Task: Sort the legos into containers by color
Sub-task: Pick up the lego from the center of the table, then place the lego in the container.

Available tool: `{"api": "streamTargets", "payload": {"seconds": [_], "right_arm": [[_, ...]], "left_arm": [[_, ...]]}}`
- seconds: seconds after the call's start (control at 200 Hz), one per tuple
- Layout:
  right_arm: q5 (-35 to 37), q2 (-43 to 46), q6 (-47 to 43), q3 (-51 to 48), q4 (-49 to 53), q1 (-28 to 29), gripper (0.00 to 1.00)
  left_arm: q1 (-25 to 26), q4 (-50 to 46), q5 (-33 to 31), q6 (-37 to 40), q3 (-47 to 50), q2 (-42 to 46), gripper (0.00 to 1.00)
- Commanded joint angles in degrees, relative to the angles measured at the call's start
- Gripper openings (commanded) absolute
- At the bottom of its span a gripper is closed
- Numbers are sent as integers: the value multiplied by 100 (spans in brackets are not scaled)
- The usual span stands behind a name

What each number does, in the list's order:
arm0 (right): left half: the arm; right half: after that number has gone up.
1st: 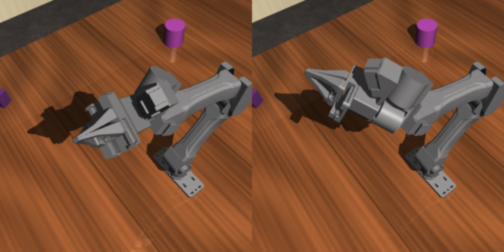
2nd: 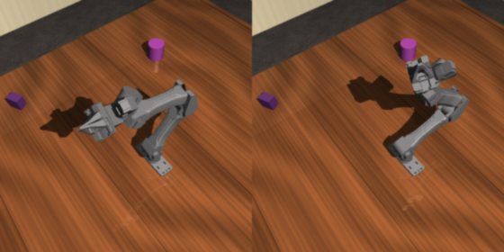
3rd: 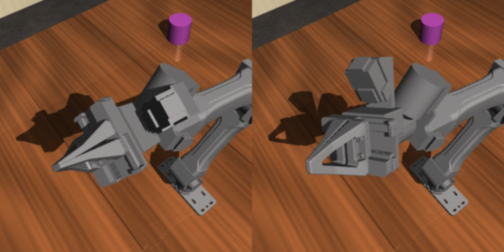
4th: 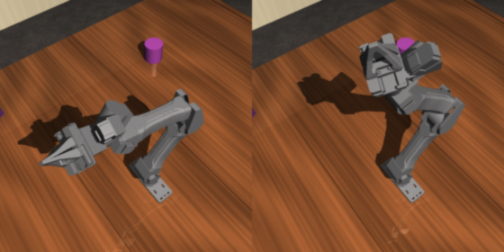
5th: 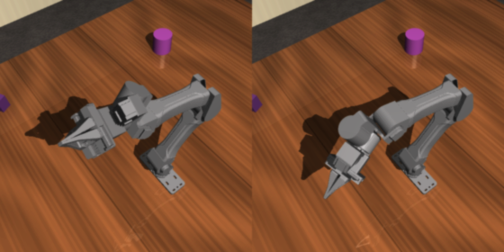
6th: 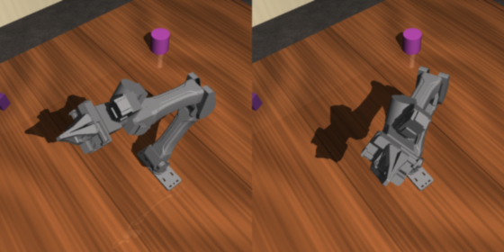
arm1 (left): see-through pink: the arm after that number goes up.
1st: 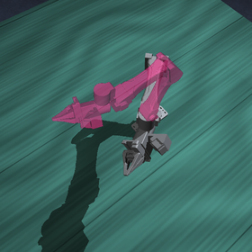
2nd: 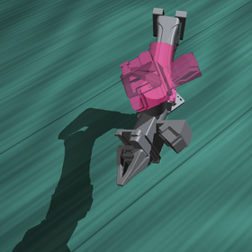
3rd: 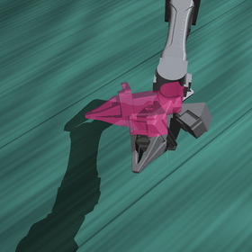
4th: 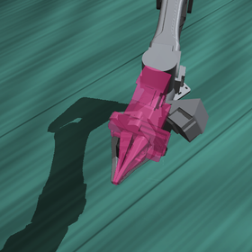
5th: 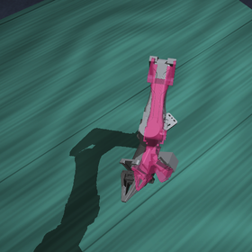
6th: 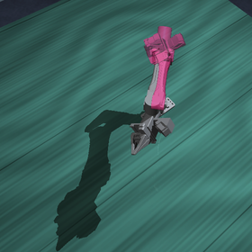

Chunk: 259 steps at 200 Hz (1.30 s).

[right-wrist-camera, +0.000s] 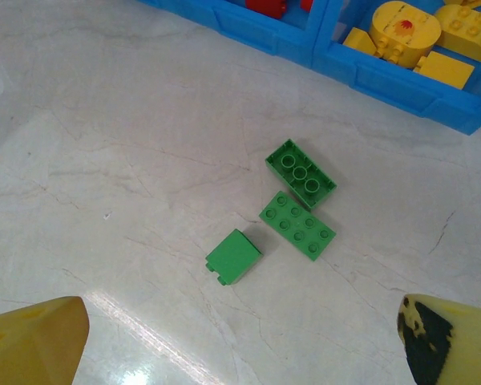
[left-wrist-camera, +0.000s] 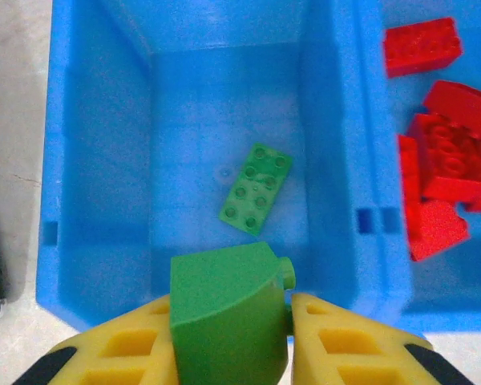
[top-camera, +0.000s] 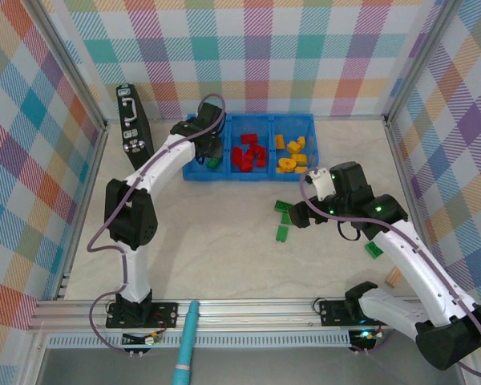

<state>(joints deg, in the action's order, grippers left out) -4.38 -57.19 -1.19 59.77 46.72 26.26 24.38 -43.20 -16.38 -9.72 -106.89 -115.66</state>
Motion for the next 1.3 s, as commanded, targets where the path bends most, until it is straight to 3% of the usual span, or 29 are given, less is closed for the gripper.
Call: {"api": "streamTargets", "payload": {"seconds": [0.0, 0.265, 0.555, 0.675, 0.925, 1.025, 1.16, 1.29], "right_arm": [[62, 0, -91, 25, 92, 26, 99], [43, -212, -127, 77, 30, 28, 99], [109, -223, -145, 46, -38, 28, 99], [356, -197, -114, 126, -75, 29, 99], [978, -6, 91, 364, -361, -6, 99], [1095, 50, 101, 463, -482, -33, 99], [1135, 37, 57, 591, -623, -86, 99], [1078, -46, -61, 702, -709, -110, 99]], "left_arm": [[-190, 300, 169, 88, -241, -311, 30], [-240, 363, 398, 88, -491, -970, 33], [-226, 345, 555, 221, -457, -736, 60], [-96, 208, 463, 554, -514, -327, 63], [883, -263, -97, 1288, 184, 741, 63], [1251, -432, 117, 1125, 577, 1029, 63], [1817, -234, 929, 763, 1223, 1186, 63], [2354, 3, 1128, 267, 1511, 972, 64]]}}
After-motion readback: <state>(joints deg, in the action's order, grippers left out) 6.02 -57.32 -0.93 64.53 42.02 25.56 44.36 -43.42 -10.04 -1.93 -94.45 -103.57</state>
